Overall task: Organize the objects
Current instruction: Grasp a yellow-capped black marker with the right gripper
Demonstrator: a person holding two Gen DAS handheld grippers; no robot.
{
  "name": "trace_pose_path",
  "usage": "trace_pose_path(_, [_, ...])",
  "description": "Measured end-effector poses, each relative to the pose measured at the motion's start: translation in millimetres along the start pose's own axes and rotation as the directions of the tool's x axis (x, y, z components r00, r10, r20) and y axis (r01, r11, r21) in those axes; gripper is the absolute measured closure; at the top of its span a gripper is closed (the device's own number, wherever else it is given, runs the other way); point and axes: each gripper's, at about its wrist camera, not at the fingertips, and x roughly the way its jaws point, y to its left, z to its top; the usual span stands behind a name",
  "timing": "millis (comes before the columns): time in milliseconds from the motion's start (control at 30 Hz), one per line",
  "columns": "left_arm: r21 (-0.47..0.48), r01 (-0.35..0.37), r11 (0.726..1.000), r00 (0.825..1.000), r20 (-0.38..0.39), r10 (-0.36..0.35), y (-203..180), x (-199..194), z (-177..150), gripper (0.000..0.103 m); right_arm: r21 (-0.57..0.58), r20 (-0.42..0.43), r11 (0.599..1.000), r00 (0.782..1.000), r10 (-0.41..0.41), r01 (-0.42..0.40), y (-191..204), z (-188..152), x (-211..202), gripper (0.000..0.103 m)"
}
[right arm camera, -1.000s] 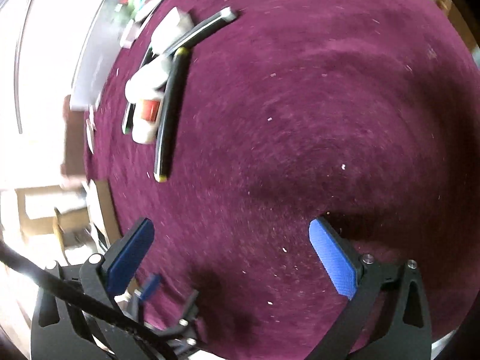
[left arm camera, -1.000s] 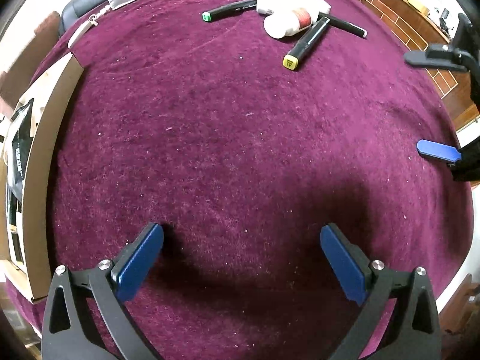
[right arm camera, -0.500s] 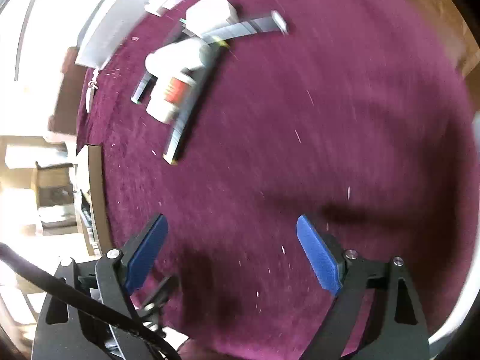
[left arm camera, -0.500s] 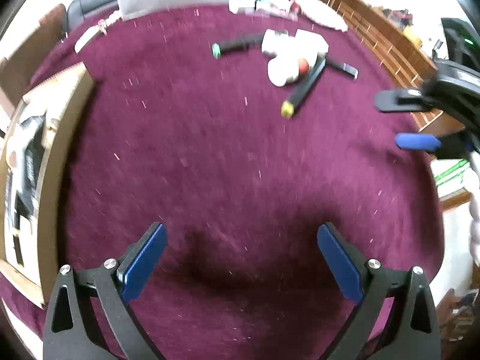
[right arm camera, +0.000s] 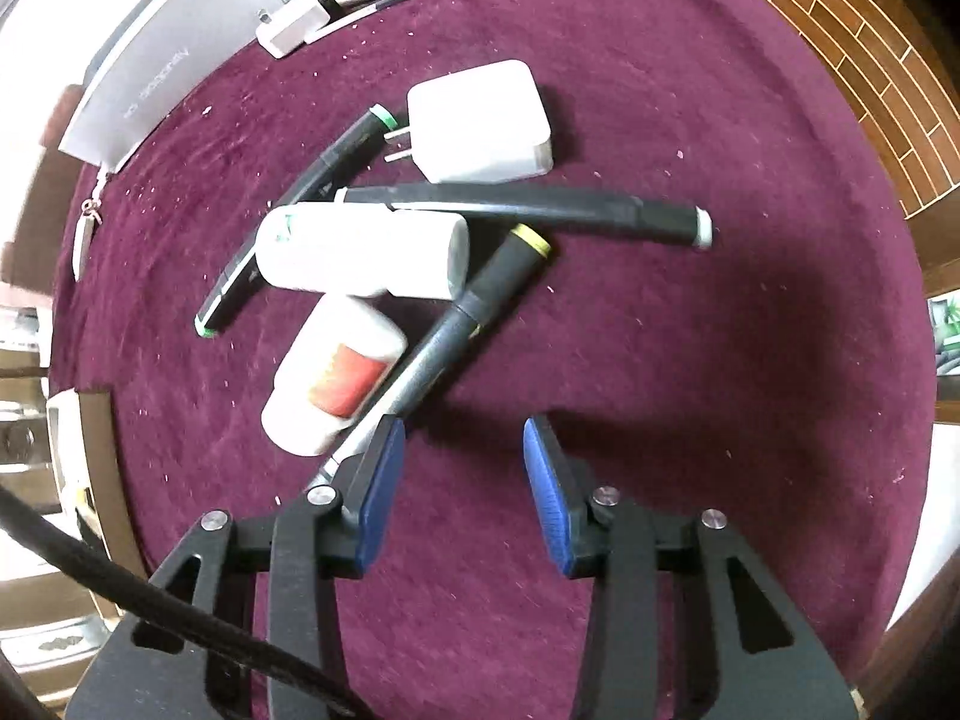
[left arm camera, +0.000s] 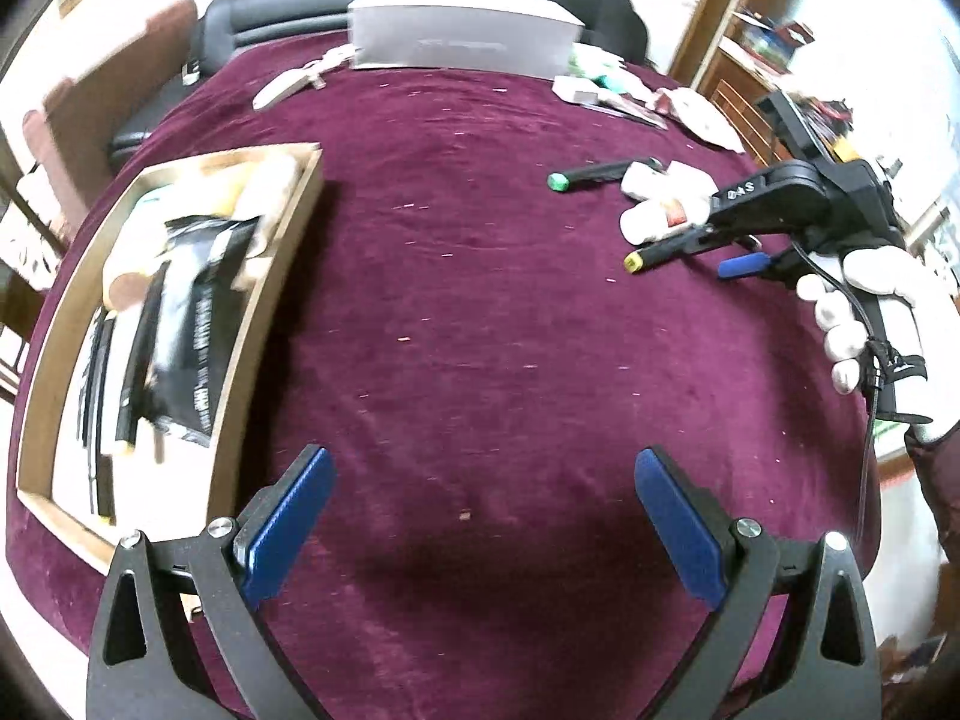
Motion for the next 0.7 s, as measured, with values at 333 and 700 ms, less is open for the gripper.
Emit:
trace_pose_path(333, [-0.054, 0.01, 0.999, 1.0, 0.019, -0.009, 26.8, -3.0, 0.3, 0.005, 0.073, -0.003, 0.997, 1.0, -0.024, 0.024, 4.9, 8.2, -3.7, 0.063])
trace_pose_path(700, [-0.083, 0.028, 0.996, 0.999, 0.017, -0.027, 37.6, -0.5, 0.0, 0.005, 0.146, -0.01, 0.988, 0.998, -0.058, 0.059, -0.9, 6.9, -4.7, 0.063])
